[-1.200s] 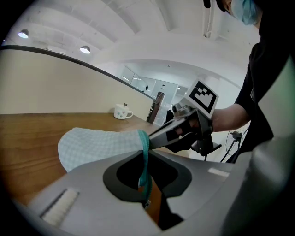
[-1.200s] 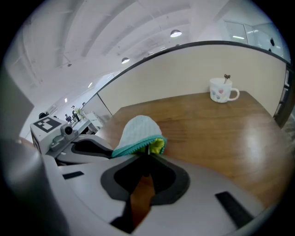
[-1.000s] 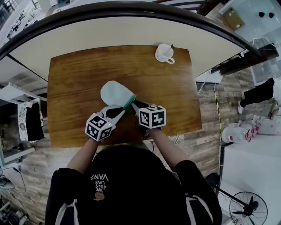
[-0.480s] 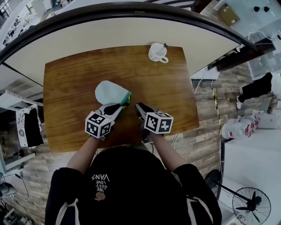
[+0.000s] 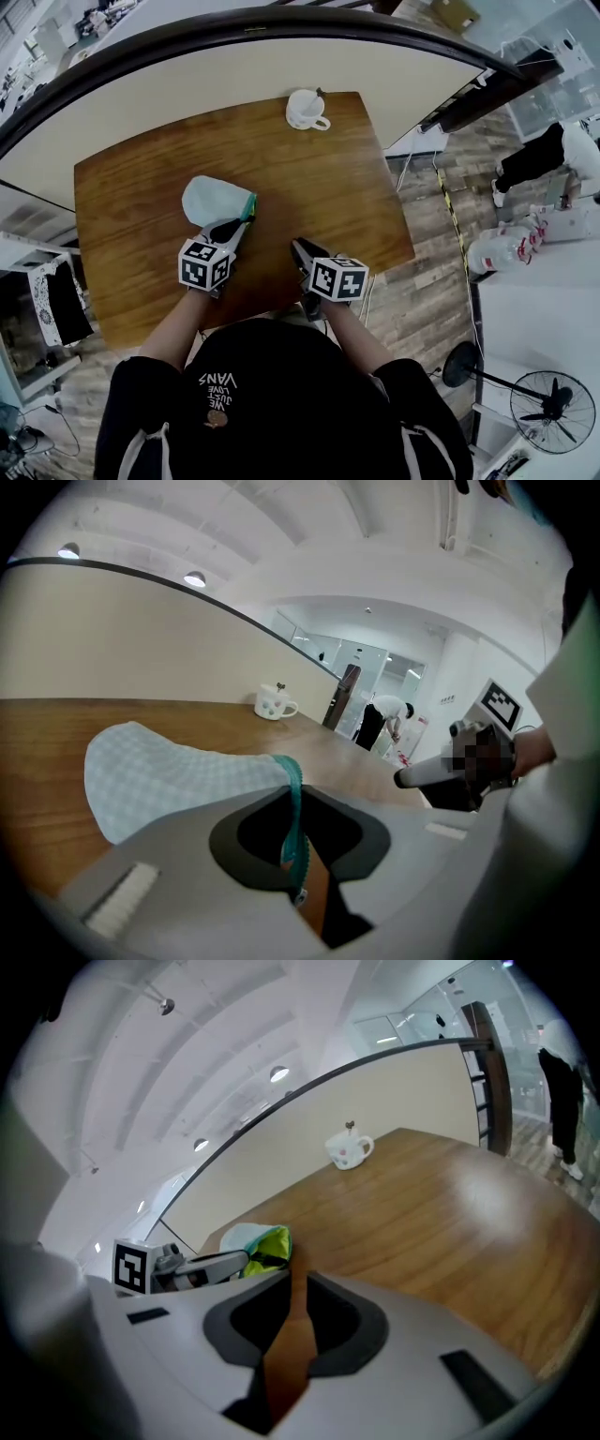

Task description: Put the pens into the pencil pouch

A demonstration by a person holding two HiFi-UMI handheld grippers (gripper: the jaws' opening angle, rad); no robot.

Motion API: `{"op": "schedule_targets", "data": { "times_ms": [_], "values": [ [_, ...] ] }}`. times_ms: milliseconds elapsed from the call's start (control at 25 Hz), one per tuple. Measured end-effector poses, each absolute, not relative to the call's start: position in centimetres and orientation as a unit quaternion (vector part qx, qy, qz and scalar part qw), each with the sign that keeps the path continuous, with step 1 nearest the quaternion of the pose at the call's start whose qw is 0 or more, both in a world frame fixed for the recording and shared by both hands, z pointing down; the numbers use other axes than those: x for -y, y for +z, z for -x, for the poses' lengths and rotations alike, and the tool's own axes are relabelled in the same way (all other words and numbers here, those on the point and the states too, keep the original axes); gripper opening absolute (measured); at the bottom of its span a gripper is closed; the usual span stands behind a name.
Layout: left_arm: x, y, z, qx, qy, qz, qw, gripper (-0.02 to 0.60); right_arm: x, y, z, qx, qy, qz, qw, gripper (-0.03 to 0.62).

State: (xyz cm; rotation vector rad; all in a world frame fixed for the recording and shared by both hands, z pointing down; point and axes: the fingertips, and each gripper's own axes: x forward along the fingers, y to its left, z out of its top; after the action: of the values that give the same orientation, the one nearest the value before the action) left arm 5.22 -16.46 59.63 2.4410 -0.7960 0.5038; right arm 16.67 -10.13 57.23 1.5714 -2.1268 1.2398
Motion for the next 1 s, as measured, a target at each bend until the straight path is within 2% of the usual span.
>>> {"op": "schedule_targets", "data": {
  "times_ms": [520, 640, 1000],
  "values": [
    [17.6, 60.4, -4.8, 0.303, 0.196, -0.896, 0.26, 0.046, 7.5, 57.2, -16.2, 0.699, 0.425, -0.567, 0.099, 0.046],
    [17.4, 59.8, -4.1, 0.304, 0.187, -0.896, 0.265, 0.086, 7.5, 56.8, -15.6, 0.7, 0.417, -0.573, 0.095, 0.046],
    [16.0, 55.5, -0.9, 0.309, 0.138, -0.91, 0.238, 0.086, 7.7, 54.5, -13.2, 0.711, 0.379, -0.588, 0.077, 0.046]
  ]
}}
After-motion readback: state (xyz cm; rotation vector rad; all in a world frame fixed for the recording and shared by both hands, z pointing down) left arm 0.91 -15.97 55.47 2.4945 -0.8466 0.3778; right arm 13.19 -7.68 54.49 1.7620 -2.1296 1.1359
